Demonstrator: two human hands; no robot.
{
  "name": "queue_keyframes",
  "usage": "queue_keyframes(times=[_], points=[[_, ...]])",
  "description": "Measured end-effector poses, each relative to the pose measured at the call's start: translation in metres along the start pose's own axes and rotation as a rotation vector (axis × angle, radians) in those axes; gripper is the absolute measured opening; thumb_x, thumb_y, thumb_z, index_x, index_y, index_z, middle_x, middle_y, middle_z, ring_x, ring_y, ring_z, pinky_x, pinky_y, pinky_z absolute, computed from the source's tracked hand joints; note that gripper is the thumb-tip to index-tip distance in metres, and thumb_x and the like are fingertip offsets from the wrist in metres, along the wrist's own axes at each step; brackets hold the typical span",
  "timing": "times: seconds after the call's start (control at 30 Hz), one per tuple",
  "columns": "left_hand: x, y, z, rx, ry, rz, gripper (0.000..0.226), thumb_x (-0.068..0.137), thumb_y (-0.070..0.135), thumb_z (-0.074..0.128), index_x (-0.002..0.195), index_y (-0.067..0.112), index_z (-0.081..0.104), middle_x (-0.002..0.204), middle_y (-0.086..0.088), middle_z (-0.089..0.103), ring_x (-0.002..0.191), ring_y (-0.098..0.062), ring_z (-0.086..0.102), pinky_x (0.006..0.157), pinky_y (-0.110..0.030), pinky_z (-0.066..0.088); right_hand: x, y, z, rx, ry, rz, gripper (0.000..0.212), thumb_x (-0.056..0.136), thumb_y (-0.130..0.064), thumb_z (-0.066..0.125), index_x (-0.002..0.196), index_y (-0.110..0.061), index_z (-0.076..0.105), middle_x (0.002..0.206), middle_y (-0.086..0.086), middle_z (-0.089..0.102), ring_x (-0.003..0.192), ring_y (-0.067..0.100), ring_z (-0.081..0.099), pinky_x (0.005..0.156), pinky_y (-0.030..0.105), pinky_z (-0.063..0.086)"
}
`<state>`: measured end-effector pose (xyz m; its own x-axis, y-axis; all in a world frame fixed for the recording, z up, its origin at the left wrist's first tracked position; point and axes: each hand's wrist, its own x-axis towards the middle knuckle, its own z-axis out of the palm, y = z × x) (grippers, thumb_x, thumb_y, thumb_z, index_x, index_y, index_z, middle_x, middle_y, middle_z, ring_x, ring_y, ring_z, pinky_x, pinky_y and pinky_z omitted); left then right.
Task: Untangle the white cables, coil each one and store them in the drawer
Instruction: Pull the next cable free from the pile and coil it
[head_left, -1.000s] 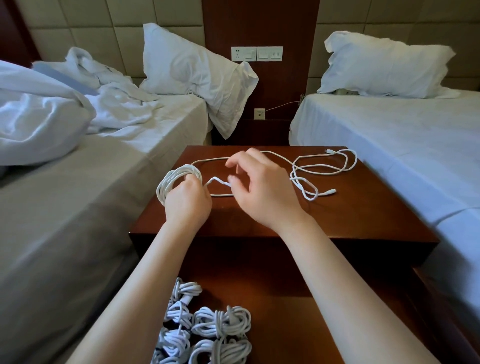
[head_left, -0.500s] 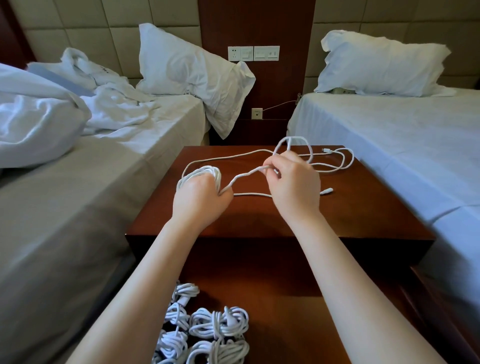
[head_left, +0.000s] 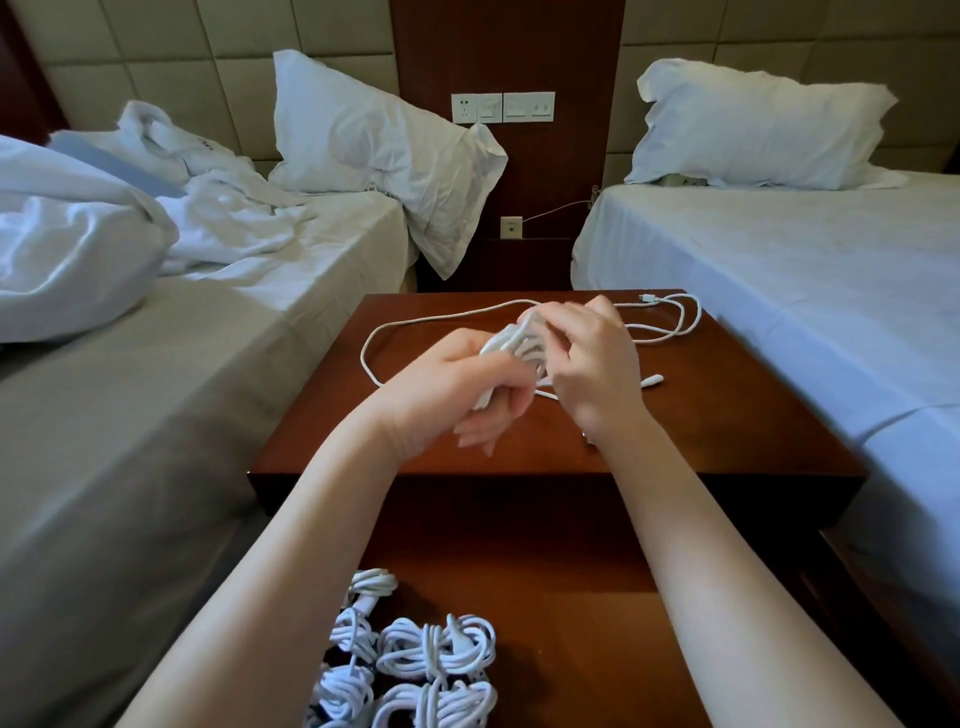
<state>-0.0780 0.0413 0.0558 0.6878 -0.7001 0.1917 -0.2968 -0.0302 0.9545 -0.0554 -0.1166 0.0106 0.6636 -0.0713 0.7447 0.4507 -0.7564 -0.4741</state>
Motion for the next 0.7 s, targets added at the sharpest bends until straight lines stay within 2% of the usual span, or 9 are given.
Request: queue_keyframes(times=[0.07,0.13,0.2,0.23,0.33,0.4,0.47,0.6,0.7], points=[[0.0,0.005,0.002,-0.174,-0.06,0.101,0.023,0.079,0.015,0.048,0.059,0.004,0.049,0.031,0.004,0.033,0.028,-0.012,0.028,0.043,-0.024,0.041,-0.005,0.003,0.004,0.03,-0.132,0.085,0.022,0.091,-0.016,0.045,0.072,-0.022,0.055,0.068,-0.005,0.048,0.069,0.014,0.041,0.056,0.02,0.026],[0.003,0.006,0.003,-0.313,-0.113,0.165,0.025,0.077,0.023,0.046,0.061,0.004,0.05,0.033,0.005,0.035,0.03,-0.012,0.03,0.045,-0.025,0.043,-0.008,0.002,0.013,0.033,-0.27,0.212,0.029,0.09,-0.014,0.05,0.063,-0.022,0.042,0.065,0.004,0.046,0.063,0.02,0.044,0.058,0.025,0.033],[0.005,0.004,0.003,-0.451,-0.102,0.195,0.027,0.08,0.024,0.042,0.064,0.004,0.052,0.035,0.005,0.037,0.032,-0.011,0.034,0.047,-0.025,0.044,-0.007,-0.005,0.023,0.066,-0.377,0.245,0.023,0.083,-0.031,0.05,0.066,-0.014,0.051,0.065,0.012,0.051,0.066,0.035,0.05,0.067,0.041,0.045],[0.006,0.003,0.002,-0.507,-0.066,0.201,0.026,0.082,0.023,0.041,0.067,0.004,0.052,0.035,0.004,0.037,0.034,-0.011,0.035,0.048,-0.025,0.044,-0.007,-0.008,0.027,0.084,-0.407,0.261,0.028,0.082,-0.033,0.052,0.069,-0.008,0.056,0.065,0.015,0.054,0.068,0.039,0.052,0.068,0.043,0.045],[0.007,0.002,-0.001,-0.571,0.073,0.224,0.025,0.084,0.022,0.032,0.075,0.006,0.048,0.041,0.002,0.039,0.04,-0.012,0.038,0.052,-0.026,0.045,-0.011,-0.014,0.029,-0.007,-0.439,0.121,0.022,0.09,-0.014,0.063,0.078,0.004,0.062,0.064,0.015,0.062,0.062,0.03,0.06,0.056,0.028,0.039],[0.006,0.001,-0.005,-0.611,0.146,0.231,0.023,0.085,0.024,0.033,0.079,0.007,0.047,0.048,0.002,0.04,0.046,-0.012,0.041,0.058,-0.027,0.048,-0.012,-0.018,0.026,0.021,-0.497,0.064,0.009,0.089,-0.014,0.066,0.082,-0.01,0.063,0.055,0.006,0.057,0.05,0.014,0.055,0.052,0.019,0.038],[0.007,-0.004,-0.008,-0.652,0.235,0.225,0.019,0.087,0.024,0.037,0.081,0.009,0.048,0.053,0.001,0.044,0.052,-0.013,0.046,0.064,-0.028,0.052,-0.011,-0.021,0.024,0.062,-0.593,0.078,0.008,0.089,-0.014,0.065,0.087,-0.02,0.062,0.049,-0.006,0.047,0.045,0.009,0.048,0.053,0.013,0.037],[0.014,-0.013,-0.009,-0.626,0.539,0.241,0.024,0.102,0.017,0.036,0.083,0.008,0.048,0.057,-0.002,0.053,0.058,-0.015,0.054,0.074,-0.033,0.055,-0.01,-0.028,0.019,0.088,-0.746,0.197,0.014,0.092,-0.015,0.058,0.097,-0.027,0.063,0.06,-0.008,0.055,0.055,0.009,0.056,0.064,0.023,0.048],[0.016,-0.018,-0.014,-0.437,0.759,0.239,0.031,0.103,0.019,0.037,0.079,0.013,0.056,0.058,0.002,0.058,0.064,-0.015,0.057,0.086,-0.041,0.05,-0.005,-0.033,0.01,0.035,-0.776,0.195,0.02,0.093,-0.015,0.053,0.095,-0.029,0.066,0.065,-0.015,0.054,0.067,0.006,0.057,0.069,0.026,0.05]])
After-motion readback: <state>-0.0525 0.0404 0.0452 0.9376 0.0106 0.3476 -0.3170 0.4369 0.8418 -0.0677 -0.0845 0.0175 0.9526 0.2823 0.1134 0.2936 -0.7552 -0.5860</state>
